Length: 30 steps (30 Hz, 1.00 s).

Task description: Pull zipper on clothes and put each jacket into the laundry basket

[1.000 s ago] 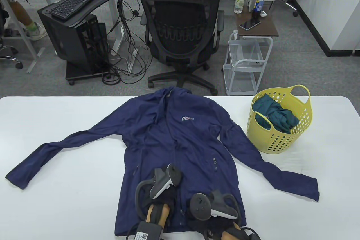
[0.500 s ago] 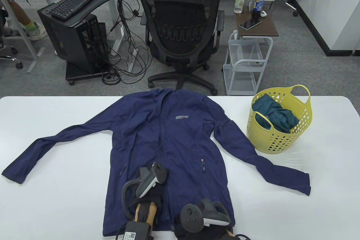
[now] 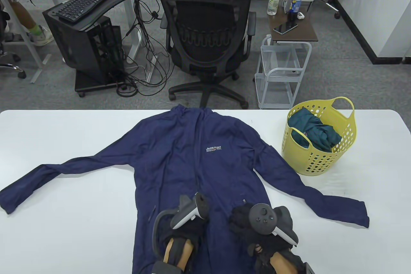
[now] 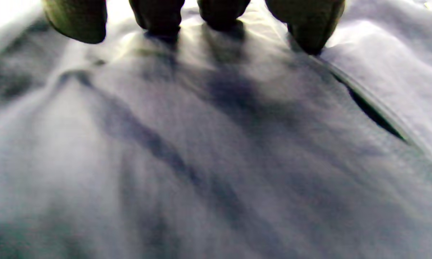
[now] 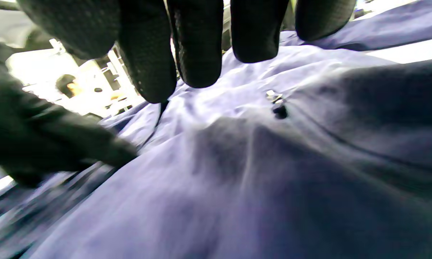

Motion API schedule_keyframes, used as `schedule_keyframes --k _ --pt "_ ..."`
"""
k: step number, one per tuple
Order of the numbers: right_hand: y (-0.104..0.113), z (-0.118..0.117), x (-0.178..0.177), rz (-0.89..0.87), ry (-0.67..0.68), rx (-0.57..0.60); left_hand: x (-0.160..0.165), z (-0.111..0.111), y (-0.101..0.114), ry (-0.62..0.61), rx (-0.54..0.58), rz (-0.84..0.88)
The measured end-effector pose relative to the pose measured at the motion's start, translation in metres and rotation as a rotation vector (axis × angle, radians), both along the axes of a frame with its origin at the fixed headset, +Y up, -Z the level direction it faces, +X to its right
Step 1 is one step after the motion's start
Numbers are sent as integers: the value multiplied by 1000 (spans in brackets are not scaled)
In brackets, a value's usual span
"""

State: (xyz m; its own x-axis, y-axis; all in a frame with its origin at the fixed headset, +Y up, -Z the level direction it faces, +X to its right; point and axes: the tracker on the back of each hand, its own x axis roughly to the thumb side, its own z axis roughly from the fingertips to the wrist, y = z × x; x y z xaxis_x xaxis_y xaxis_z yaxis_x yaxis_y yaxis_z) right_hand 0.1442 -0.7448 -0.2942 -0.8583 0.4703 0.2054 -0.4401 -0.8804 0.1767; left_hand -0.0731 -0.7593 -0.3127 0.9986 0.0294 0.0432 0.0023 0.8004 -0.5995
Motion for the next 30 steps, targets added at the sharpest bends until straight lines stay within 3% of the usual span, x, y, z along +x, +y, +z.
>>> schedule_keyframes --k 6,11,15,19,25,30 --pt "-1 -6 18 -18 -92 6 21 14 6 -69 -52 -27" --pt "6 -7 33 10 -201 58 1 3 17 57 21 23" --pt "13 -10 61 57 -352 98 -41 -16 36 282 200 70" --pt "14 -13 93 79 -472 90 -92 -35 44 454 302 91" --pt "6 -18 134 73 -641 30 -171 -61 33 610 317 22" --pt "1 -19 151 99 -742 9 -213 -76 11 673 281 1"
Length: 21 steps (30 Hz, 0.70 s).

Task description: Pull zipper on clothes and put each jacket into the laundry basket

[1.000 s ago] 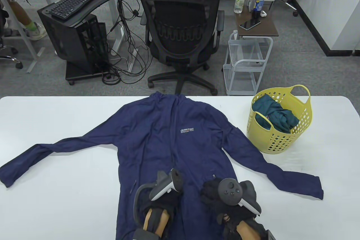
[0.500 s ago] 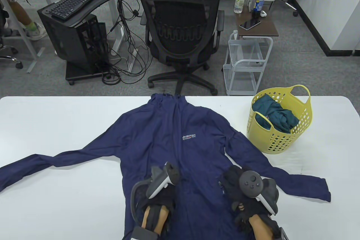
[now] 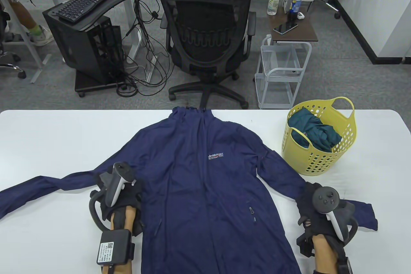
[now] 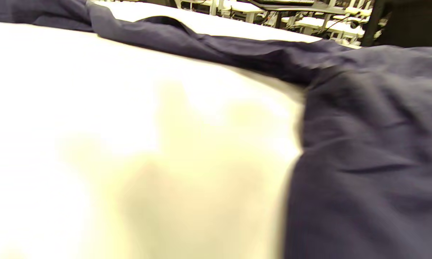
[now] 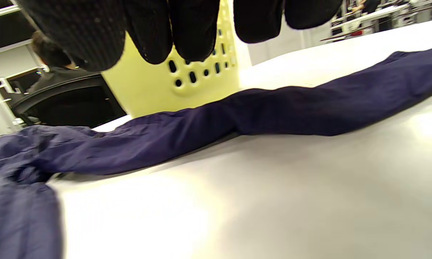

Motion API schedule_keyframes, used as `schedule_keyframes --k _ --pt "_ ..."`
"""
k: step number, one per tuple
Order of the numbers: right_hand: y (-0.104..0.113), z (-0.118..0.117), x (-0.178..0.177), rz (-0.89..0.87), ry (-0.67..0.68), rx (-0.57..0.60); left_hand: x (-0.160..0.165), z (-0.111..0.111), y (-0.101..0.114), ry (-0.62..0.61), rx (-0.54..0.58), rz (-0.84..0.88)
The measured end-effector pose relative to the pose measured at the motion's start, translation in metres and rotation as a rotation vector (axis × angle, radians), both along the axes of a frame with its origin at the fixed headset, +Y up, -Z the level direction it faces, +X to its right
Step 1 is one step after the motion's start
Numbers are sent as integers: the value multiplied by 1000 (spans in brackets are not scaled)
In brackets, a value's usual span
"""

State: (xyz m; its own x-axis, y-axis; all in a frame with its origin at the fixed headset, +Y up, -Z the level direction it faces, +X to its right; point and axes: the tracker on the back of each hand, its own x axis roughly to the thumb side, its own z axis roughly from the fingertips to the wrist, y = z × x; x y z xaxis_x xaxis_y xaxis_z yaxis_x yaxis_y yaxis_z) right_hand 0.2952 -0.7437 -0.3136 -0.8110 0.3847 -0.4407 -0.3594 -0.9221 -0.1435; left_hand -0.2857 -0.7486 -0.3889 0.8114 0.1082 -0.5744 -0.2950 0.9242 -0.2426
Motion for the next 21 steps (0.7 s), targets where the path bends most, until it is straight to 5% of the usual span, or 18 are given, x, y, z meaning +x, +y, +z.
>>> schedule_keyframes --k 6,13,21 --pt "-5 -3 19 -11 -110 -11 -24 -11 -27 28 -77 16" --pt "-33 -15 26 -56 -58 -152 -35 -14 -47 46 -140 48" --pt "-37 -17 19 -44 -15 -217 -32 -12 -40 24 -82 -48"
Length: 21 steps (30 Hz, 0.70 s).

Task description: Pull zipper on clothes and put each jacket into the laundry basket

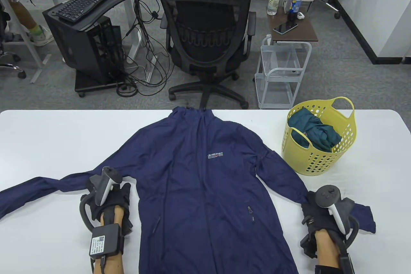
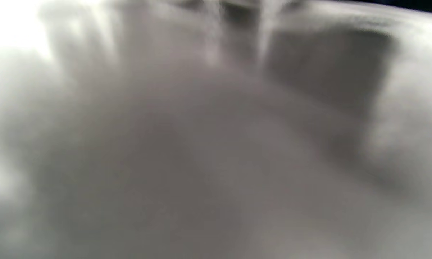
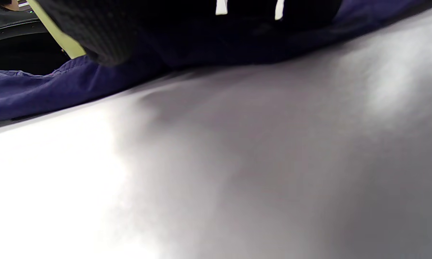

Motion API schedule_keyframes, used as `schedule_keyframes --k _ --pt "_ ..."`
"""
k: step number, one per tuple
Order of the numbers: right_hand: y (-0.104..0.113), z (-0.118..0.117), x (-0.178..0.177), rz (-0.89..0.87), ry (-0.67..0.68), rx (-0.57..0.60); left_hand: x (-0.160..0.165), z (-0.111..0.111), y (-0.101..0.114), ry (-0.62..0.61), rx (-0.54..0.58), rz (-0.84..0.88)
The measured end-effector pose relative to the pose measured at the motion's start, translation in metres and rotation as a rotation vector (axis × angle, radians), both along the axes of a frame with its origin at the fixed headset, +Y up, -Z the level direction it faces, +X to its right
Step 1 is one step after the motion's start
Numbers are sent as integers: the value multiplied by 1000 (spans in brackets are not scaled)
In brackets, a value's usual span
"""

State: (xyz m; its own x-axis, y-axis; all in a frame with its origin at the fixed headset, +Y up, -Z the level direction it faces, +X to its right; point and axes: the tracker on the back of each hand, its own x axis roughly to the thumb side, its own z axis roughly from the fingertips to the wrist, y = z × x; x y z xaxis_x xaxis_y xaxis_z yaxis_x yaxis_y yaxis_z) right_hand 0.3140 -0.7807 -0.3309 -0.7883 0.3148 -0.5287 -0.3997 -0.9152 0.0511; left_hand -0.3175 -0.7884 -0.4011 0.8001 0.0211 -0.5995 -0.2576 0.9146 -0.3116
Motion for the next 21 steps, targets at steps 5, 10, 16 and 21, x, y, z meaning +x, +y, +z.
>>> schedule_keyframes --k 5,10,16,21 --pt "6 2 -7 -23 38 -6 12 7 17 -55 52 -53" --pt "10 5 -14 -9 76 3 23 21 30 -91 -11 -80" --pt "15 8 -24 -23 118 17 41 42 35 -51 -146 11" --pt "18 11 -34 -62 165 -4 80 55 42 -183 -204 -135"
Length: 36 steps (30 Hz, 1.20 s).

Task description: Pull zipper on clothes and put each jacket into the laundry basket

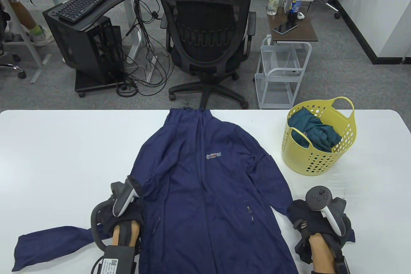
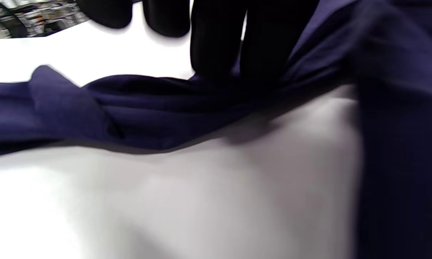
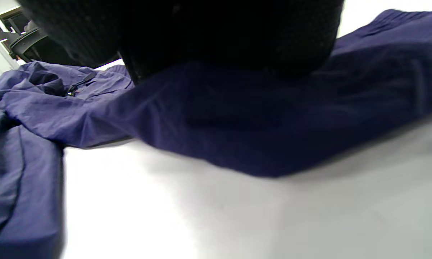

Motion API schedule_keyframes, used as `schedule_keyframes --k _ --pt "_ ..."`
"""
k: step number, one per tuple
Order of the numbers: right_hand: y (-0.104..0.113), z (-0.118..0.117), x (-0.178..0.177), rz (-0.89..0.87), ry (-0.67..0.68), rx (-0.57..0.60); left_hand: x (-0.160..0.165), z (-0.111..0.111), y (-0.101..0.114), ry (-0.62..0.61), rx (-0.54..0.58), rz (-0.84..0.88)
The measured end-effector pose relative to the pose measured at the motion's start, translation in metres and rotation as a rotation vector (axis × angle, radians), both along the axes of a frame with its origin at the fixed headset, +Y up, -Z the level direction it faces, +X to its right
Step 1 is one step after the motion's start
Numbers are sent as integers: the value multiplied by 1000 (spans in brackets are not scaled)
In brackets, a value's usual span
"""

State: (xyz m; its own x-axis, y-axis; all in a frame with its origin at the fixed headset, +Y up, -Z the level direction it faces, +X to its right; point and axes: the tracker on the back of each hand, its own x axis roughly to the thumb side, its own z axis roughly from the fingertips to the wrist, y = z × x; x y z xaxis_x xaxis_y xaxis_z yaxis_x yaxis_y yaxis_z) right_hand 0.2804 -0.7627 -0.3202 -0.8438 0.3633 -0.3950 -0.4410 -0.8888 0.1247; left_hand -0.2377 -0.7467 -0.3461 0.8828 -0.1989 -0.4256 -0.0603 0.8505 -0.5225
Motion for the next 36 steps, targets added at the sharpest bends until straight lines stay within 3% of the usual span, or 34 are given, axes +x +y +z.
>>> schedule_keyframes --k 4,8,15,20,25,31,36 --pt "2 3 -10 -47 48 -34 38 9 2 -102 -50 131" --pt "2 6 -22 -86 97 -80 79 15 -3 -190 -136 470" --pt "5 9 -60 -60 220 -96 140 18 -18 -186 -156 948" --pt "1 13 -95 -156 318 -98 179 27 -30 -193 -225 1263" --pt "-1 21 -120 -233 375 -99 195 37 -44 -140 -284 1498" --pt "-1 25 -141 -101 431 -85 188 47 -55 -29 -278 1725" --pt "-1 26 -152 -24 426 -32 186 53 -58 -10 -274 1793"
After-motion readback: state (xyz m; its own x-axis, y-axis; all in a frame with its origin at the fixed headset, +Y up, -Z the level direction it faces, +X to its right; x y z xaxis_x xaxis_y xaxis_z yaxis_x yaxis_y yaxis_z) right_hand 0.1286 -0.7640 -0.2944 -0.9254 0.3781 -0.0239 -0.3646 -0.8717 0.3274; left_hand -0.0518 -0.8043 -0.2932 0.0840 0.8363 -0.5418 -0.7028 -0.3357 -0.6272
